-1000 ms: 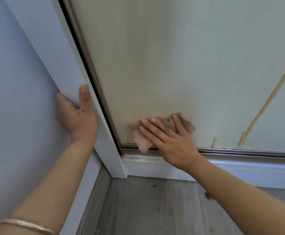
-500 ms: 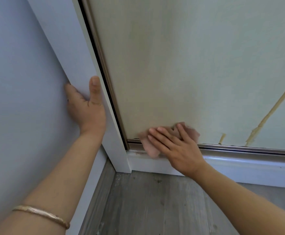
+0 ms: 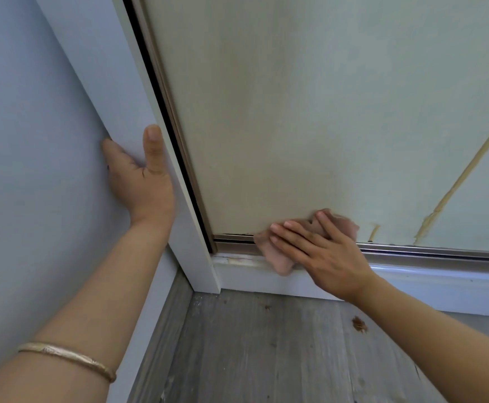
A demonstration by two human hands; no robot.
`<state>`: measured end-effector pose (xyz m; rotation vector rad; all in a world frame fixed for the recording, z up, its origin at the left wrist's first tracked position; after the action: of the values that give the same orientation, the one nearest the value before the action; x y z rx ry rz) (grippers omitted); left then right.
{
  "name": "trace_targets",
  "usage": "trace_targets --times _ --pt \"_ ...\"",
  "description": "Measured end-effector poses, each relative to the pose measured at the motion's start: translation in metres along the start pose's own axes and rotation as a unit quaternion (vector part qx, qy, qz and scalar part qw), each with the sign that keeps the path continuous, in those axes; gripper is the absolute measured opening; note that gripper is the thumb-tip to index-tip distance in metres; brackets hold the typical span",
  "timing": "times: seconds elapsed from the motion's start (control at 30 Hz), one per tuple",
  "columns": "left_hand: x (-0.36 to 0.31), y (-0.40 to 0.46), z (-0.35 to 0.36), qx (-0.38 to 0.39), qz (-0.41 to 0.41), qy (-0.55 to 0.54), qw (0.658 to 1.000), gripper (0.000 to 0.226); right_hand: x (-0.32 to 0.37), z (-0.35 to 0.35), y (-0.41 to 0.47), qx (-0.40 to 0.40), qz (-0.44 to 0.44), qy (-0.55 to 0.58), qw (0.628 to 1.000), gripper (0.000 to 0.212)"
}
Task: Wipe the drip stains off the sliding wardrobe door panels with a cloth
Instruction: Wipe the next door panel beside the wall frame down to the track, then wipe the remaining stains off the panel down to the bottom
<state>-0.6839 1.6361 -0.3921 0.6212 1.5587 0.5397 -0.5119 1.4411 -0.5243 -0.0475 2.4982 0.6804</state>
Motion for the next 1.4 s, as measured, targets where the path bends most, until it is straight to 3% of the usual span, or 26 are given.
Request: trace_targets --times 0.23,0.43,0.67,0.87,1.07,1.3,1.4 --pt "0.003 0.001 -0.003 0.005 -0.011 -0.004 1.000 0.044 0.031 -0.003 0.052 -0.056 0.026 0.041 0.997 0.062" --pt "0.001 0.000 0.001 0.000 -0.003 -0.011 1.000 0.057 -0.012 -0.002 -0.020 0.013 0.002 -0.002 1.000 0.066" --pt "0.007 0.002 -0.002 0.014 -0.010 -0.009 1.000 0.061 0.012 0.001 0.010 -0.008 0.031 0.014 0.999 0.063" --pt "0.008 0.003 -0.001 0.005 -0.016 -0.019 1.000 0.063 -0.033 -0.005 -0.081 0.058 0.063 -0.022 0.996 0.075" --pt "0.011 0.003 -0.001 0.006 -0.006 -0.036 0.999 0.059 -0.007 0.006 -0.036 0.004 0.098 -0.002 0.995 0.076" --pt "0.012 0.003 0.000 0.001 -0.006 -0.043 0.999 0.057 -0.030 0.003 -0.099 0.069 0.086 -0.003 0.994 0.082" --pt "0.013 0.003 0.000 -0.003 -0.009 -0.042 0.999 0.058 -0.028 0.002 -0.084 0.057 0.083 -0.002 0.995 0.080"
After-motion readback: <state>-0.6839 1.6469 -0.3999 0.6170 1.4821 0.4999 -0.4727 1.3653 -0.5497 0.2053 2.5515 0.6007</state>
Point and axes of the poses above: each hand's wrist, its own y-axis towards the middle knuckle, its own z-axis out of the palm, x = y × z, the point moved 2 cm from there along y, towards the middle knuckle, and after that the axes turned 5 degrees about x, right-handed, at the moved point
